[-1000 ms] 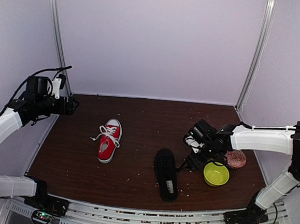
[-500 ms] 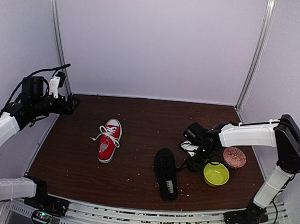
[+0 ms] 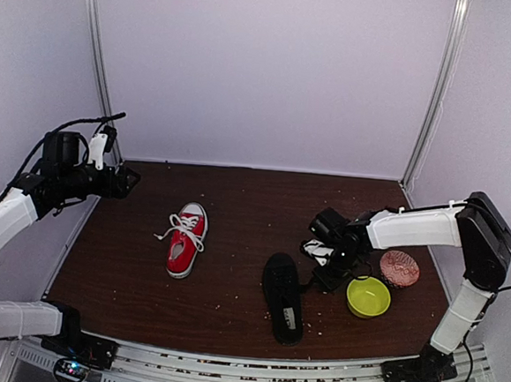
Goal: Tie the shoes
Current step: Pick up the shoelace from the center of the board, then pass from the right arm to the left
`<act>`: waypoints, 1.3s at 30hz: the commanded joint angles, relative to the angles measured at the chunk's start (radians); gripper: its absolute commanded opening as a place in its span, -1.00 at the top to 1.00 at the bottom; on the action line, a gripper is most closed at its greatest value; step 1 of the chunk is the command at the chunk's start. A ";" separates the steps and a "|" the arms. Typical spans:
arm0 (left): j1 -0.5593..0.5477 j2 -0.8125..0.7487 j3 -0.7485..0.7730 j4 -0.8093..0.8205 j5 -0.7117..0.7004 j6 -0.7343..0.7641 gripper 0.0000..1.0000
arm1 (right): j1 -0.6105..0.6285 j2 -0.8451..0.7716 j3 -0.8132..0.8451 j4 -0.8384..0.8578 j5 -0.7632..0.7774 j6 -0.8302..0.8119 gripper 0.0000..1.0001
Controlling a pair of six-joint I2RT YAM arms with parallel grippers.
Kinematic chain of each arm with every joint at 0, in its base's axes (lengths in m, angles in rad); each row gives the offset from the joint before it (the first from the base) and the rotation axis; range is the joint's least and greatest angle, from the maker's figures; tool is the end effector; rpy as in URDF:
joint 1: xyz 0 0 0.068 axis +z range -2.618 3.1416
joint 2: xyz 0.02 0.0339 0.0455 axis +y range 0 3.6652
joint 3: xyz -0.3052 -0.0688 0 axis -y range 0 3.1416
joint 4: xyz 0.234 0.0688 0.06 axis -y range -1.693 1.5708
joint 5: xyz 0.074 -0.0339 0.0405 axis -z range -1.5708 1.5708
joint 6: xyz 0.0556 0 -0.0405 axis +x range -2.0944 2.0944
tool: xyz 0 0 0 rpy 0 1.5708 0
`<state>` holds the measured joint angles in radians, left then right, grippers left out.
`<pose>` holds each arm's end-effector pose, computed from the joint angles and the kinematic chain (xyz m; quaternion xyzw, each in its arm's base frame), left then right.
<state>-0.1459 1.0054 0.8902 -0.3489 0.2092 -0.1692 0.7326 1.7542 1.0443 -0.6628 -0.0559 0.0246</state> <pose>0.2067 -0.0420 0.3464 0.0450 0.8467 -0.1697 0.5023 0.2341 0.2148 0.1796 -0.3474 0.9321 0.0624 0.0816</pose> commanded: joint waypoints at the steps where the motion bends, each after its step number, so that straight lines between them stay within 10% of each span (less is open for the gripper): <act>1: -0.004 -0.002 0.021 0.019 0.041 0.019 -0.73 | -0.007 0.007 0.001 0.020 0.005 0.012 1.00; 10: -0.237 -0.062 0.009 -0.020 -0.184 0.000 -0.71 | -0.002 -0.291 0.020 0.018 -0.040 0.092 1.00; 15: -0.537 -0.089 -0.187 0.325 -0.236 -0.239 -0.62 | 0.028 -0.454 0.064 0.073 -0.065 0.154 1.00; 24: -0.927 0.330 -0.143 0.660 -0.287 -0.316 -0.61 | 0.068 -0.529 0.120 0.156 -0.090 0.236 1.00; 39: -1.017 0.756 -0.008 0.907 -0.261 -0.403 -0.42 | 0.151 -0.512 0.106 0.242 -0.090 0.288 1.00</act>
<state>-1.1622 1.7210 0.8536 0.4370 -0.0296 -0.5400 0.8764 1.2404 1.1439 -0.4568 -0.1421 0.2928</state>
